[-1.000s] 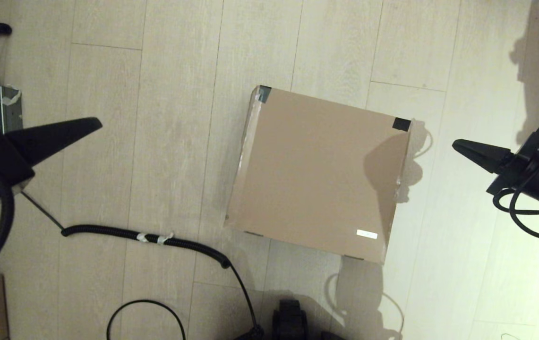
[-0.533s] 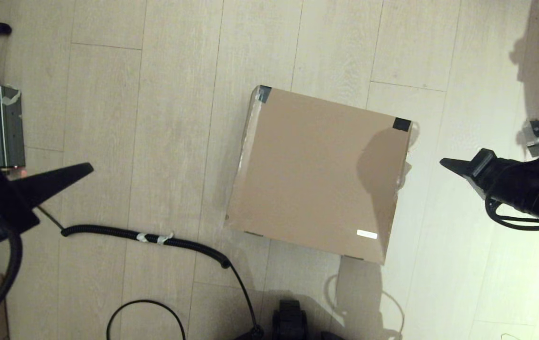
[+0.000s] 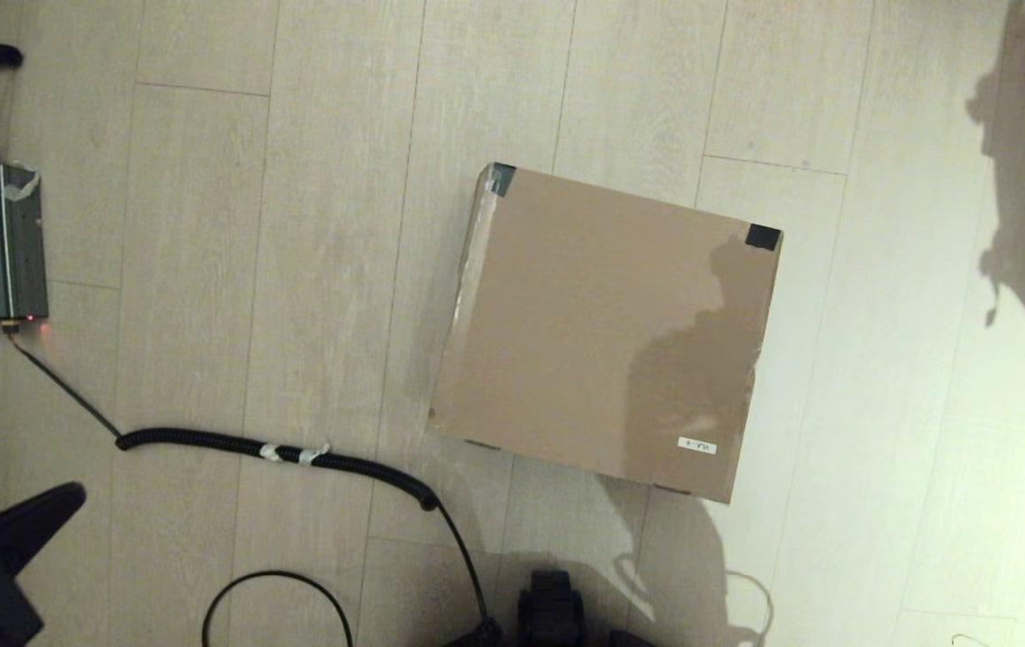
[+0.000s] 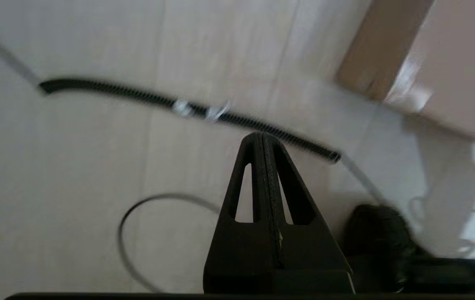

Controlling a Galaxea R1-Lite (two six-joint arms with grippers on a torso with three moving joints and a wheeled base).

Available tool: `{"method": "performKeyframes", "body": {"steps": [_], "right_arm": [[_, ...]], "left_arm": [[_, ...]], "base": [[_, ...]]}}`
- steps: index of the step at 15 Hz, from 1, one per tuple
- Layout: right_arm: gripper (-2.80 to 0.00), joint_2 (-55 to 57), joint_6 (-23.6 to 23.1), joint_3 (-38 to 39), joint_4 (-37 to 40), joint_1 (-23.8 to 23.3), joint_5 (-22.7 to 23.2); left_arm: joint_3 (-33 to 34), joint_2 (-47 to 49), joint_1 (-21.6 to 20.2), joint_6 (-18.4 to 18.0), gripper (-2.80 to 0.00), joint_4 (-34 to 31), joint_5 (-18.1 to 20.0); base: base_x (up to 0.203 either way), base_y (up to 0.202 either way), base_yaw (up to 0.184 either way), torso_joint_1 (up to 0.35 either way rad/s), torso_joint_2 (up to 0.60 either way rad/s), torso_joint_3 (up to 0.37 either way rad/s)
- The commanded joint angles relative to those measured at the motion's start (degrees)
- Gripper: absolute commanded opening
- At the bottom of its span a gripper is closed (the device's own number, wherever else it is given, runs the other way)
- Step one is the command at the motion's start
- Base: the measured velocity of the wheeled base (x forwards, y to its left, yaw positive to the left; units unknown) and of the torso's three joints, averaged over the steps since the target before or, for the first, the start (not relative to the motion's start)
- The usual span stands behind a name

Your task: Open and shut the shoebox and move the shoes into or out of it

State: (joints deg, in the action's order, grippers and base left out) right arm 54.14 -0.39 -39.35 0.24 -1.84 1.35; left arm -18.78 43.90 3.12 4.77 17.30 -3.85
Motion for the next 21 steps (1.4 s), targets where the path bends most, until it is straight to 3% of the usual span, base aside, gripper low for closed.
{"method": "performKeyframes", "body": {"steps": [1, 6, 9, 12, 14, 15, 18, 21], "right_arm": [[-2.8, -13.5, -4.1, 5.0, 1.1, -0.5, -1.5], [-2.8, -36.9, -16.2, 26.6, 1.6, -1.0, -2.4], [-2.8, -38.8, -16.5, 39.4, -3.7, -1.1, -3.1], [-2.8, -38.9, -9.6, 39.3, -4.6, -1.1, -1.7], [-2.8, -38.9, -9.3, 39.3, -13.2, -1.1, -1.6], [-2.8, -38.9, -9.3, 39.3, -13.7, -1.1, -1.5], [-2.8, -41.2, -9.4, 39.2, 0.8, -0.1, 0.4], [-2.8, -45.2, -8.9, 39.3, 0.3, 0.9, 1.2]], "left_arm": [[5.2, -8.4, -2.4, -0.6, -2.8, -1.0, 0.0], [15.5, -24.3, -2.5, -5.2, -2.8, -10.1, 3.4], [17.3, -38.4, -2.6, -8.5, -2.8, -16.7, 5.2], [18.6, -44.1, -2.8, -12.1, -2.8, -17.1, 5.8], [18.8, -43.9, -2.9, -12.0, -2.8, -17.6, 5.3], [18.6, -43.3, -2.9, -12.0, -2.8, -18.1, 5.3], [18.6, -43.7, -3.0, -11.9, -2.8, -18.1, 5.3], [18.8, -43.9, -3.0, -9.3, -2.8, -17.5, 4.5]], "base": [[0.0, 0.0, 0.0, 0.0, 0.0, 0.0], [0.0, 0.0, 0.0, 0.0, 0.0, 0.0], [0.0, 0.0, 0.0, 0.0, 0.0, 0.0], [0.0, 0.0, 0.0, 0.0, 0.0, 0.0], [0.0, 0.0, 0.0, 0.0, 0.0, 0.0], [0.0, 0.0, 0.0, 0.0, 0.0, 0.0], [0.0, 0.0, 0.0, 0.0, 0.0, 0.0], [0.0, 0.0, 0.0, 0.0, 0.0, 0.0]]}}
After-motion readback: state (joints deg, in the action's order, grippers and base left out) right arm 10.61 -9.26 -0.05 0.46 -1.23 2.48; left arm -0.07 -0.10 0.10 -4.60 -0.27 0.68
